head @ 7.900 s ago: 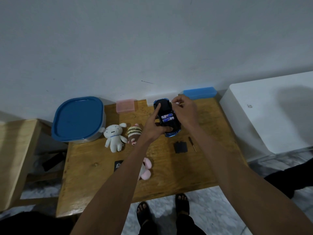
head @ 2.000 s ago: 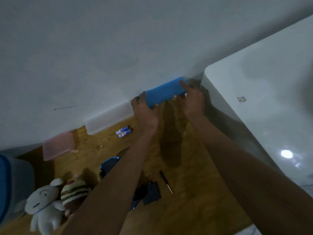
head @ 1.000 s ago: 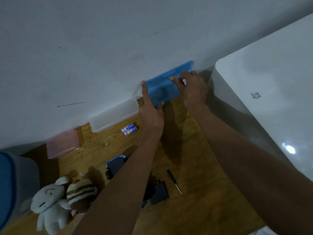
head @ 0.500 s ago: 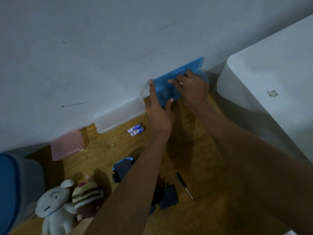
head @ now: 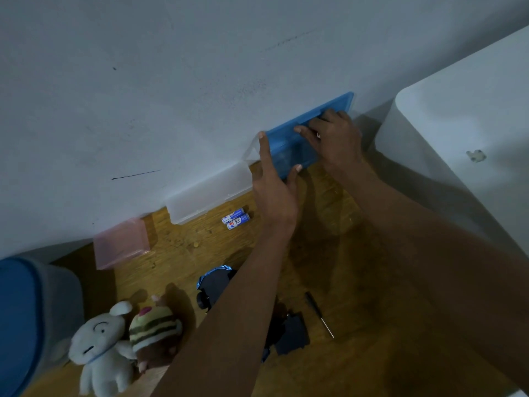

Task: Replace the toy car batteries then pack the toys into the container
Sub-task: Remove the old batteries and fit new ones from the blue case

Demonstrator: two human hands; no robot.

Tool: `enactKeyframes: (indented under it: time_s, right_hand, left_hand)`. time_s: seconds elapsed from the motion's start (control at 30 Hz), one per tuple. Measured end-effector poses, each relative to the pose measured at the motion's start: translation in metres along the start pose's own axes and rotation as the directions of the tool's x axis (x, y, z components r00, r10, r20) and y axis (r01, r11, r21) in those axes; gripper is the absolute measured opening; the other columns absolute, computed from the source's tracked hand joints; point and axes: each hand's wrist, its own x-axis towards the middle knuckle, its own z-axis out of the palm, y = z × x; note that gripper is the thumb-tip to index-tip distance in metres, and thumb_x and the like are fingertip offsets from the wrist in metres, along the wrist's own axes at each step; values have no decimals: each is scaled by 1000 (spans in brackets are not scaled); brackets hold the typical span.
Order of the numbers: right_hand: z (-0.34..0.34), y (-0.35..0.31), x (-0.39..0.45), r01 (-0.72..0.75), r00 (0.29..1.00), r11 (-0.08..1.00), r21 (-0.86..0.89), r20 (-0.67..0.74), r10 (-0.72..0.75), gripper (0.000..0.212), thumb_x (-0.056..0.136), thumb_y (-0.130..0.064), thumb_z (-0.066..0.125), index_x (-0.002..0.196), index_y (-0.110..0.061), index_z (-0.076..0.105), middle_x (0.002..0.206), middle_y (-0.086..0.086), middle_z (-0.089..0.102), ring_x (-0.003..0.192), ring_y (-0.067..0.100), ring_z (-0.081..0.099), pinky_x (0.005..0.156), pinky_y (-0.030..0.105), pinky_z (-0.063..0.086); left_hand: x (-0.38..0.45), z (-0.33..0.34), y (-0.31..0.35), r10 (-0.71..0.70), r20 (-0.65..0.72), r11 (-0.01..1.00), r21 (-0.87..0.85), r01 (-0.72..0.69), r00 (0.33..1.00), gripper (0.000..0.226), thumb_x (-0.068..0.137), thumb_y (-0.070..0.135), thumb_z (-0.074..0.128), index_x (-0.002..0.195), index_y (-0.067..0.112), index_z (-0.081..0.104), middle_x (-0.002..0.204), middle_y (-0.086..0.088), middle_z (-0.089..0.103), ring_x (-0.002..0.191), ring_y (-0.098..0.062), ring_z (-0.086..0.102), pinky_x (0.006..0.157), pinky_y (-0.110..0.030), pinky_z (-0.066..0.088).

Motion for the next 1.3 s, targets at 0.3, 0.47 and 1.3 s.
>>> enactKeyframes:
  time_s: [0.3,0.47,1.3]
  right_hand:
    - [-5,-1,-12,-81,997,997,0,5,81,45,87,-57,65,76,-14,72,80,7,65,80,29,59,67,41,49]
    - [-13,-8,-20,-143,990,988,52,-10,144,47,84,-61,67,86,-14,70,89,6,65,88,25,57,72,33,46]
    - [-33,-14,-16,-274,961,950,150,-6,278,47,92,-48,62,134,-26,60,123,15,53,111,26,51,87,29,49]
  left_hand:
    - [0,0,4,-24,3,1000,-8,25,1000,90,93,29,72,160,36,12,131,-13,58,119,-26,60,94,-35,52]
    - [0,0,6,-42,5,999,9,42,999,90,93,28,71,160,35,12,133,-13,58,121,-26,59,95,-38,53]
    - [-2,0,5,-13,13,999,-34,13,1000,91,94,23,71,159,35,9,136,-11,57,121,-25,61,95,-43,57]
